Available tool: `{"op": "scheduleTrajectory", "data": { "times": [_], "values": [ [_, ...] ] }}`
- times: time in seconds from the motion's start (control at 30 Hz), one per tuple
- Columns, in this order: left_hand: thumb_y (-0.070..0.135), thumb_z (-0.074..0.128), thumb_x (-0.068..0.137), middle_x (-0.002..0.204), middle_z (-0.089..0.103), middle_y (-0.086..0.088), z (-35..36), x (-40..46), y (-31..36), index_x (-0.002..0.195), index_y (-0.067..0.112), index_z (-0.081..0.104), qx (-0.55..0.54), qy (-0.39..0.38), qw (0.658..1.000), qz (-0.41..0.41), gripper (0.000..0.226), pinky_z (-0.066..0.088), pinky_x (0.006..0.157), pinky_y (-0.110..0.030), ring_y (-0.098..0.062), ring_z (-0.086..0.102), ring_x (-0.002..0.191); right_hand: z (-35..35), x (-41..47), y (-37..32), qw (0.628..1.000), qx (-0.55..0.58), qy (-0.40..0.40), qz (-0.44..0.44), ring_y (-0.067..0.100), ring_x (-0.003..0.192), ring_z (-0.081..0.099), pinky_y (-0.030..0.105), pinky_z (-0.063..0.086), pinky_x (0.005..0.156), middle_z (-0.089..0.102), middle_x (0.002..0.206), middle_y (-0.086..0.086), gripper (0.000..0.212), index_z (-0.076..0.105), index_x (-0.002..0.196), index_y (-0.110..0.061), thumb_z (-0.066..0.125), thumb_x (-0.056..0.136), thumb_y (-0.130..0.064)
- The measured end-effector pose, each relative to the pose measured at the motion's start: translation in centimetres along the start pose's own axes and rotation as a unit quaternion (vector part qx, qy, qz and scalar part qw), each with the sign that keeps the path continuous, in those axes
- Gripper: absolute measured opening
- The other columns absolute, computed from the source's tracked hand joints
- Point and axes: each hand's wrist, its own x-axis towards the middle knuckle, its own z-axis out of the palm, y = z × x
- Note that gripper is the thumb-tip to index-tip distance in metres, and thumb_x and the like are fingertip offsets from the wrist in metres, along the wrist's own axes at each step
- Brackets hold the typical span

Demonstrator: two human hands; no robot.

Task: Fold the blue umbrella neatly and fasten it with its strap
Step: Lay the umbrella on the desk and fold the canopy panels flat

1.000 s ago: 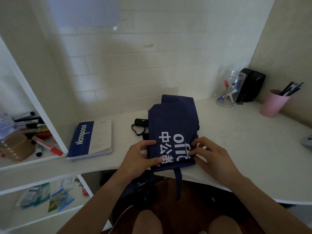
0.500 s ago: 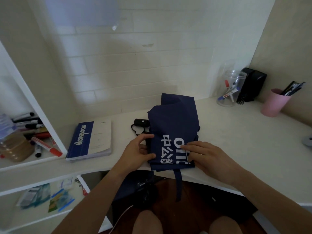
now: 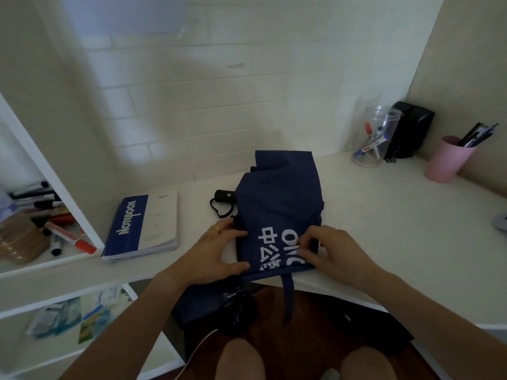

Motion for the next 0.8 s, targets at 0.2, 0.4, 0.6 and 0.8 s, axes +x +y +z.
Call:
{"op": "scheduleTrajectory", "data": {
  "times": [0.2, 0.4, 0.6, 0.8],
  "values": [
    [0.041, 0.081, 0.079, 0.159, 0.03, 0.005, -0.8, 1.6, 0.4, 0.14, 0.042, 0.042, -0.003, 0.009, 1.0, -0.001, 0.073, 0.016, 0.12, -0.03, -0.006, 0.016, 0.149, -0.4, 1.9, 1.2, 0.994, -0.049, -0.076, -0.06, 0.01, 0.137, 0.033, 0.03, 0.034, 0.114, 0.031, 0.158, -0.013, 0.055, 0.054, 0.136, -0.038, 0.068, 0.085, -0.052],
    [0.049, 0.066, 0.072, 0.157, 0.023, 0.013, -0.8, 2.4, 0.8, 0.149, 0.058, 0.022, 0.041, -0.035, 0.998, 0.015, 0.089, 0.004, 0.12, -0.039, -0.008, 0.003, 0.15, -0.8, 2.3, 1.4, 0.983, -0.123, -0.119, -0.067, 0.014, 0.142, 0.022, 0.035, 0.024, 0.12, 0.024, 0.163, -0.014, 0.053, 0.048, 0.139, -0.049, 0.053, 0.089, -0.066],
    [0.065, 0.023, 0.078, 0.158, 0.032, 0.009, 0.1, 2.1, 0.2, 0.14, 0.055, 0.042, 0.095, -0.005, 0.995, 0.002, 0.065, 0.006, 0.12, -0.038, -0.014, 0.009, 0.153, -0.2, 1.0, 2.2, 0.968, -0.172, -0.179, -0.041, 0.01, 0.151, -0.022, 0.04, 0.0, 0.124, -0.006, 0.164, -0.028, 0.056, 0.015, 0.148, -0.063, 0.021, 0.094, -0.075],
    [0.063, 0.028, 0.098, 0.137, 0.034, -0.002, 0.6, 1.8, 1.5, 0.118, 0.034, 0.067, 0.151, 0.17, 0.972, 0.055, 0.053, 0.042, 0.107, -0.046, -0.016, 0.033, 0.124, -0.1, 1.0, 2.4, 0.964, -0.17, -0.2, -0.033, 0.007, 0.15, -0.027, 0.038, -0.002, 0.124, -0.011, 0.162, -0.031, 0.053, 0.007, 0.147, -0.065, 0.021, 0.096, -0.072]
  ]
}}
